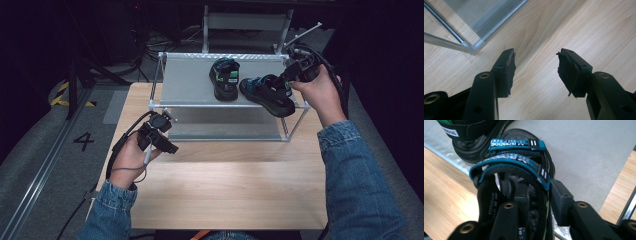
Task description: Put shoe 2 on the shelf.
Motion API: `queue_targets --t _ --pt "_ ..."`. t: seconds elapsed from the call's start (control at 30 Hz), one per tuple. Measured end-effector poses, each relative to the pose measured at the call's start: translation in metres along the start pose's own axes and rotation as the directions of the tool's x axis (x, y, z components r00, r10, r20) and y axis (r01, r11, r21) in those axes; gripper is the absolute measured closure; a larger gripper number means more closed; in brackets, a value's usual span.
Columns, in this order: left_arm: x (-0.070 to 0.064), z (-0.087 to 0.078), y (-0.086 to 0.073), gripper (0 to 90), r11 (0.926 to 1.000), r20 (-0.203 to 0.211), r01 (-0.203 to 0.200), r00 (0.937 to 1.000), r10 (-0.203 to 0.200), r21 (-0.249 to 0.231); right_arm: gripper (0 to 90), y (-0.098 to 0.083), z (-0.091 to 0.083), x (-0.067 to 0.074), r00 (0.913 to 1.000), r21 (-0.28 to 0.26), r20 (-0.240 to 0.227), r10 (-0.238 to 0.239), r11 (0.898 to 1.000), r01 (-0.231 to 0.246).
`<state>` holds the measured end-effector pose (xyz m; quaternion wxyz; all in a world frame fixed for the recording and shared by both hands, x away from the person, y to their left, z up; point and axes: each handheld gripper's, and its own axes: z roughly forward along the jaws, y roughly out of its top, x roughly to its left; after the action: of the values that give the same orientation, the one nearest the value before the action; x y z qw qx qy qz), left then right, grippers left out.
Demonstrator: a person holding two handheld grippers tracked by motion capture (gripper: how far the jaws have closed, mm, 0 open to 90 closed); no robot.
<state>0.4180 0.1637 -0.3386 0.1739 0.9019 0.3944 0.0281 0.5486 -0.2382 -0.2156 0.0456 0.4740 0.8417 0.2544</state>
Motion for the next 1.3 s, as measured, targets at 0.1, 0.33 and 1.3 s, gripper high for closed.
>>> queue_targets --t 0.1,0.33,1.3 --pt "0.000 0.000 0.000 47.2 1.0000 -0.001 0.000 1.0000 0.000 0.000 61.6 -0.002 -0.006 0.003 0.9994 -0.032 0.019 -0.029 0.999 0.029" --pt "-0.001 0.003 0.001 46.8 1.0000 -0.002 -0.004 1.0000 0.004 0.007 58.9 -0.024 -0.035 0.009 0.9958 -0.175 0.053 -0.075 0.981 0.083" --pt "-0.008 0.009 0.016 47.0 0.9990 0.012 -0.040 0.9991 0.040 0.020 72.3 -0.142 -0.029 0.013 0.9874 -0.270 0.070 -0.142 0.950 0.156"
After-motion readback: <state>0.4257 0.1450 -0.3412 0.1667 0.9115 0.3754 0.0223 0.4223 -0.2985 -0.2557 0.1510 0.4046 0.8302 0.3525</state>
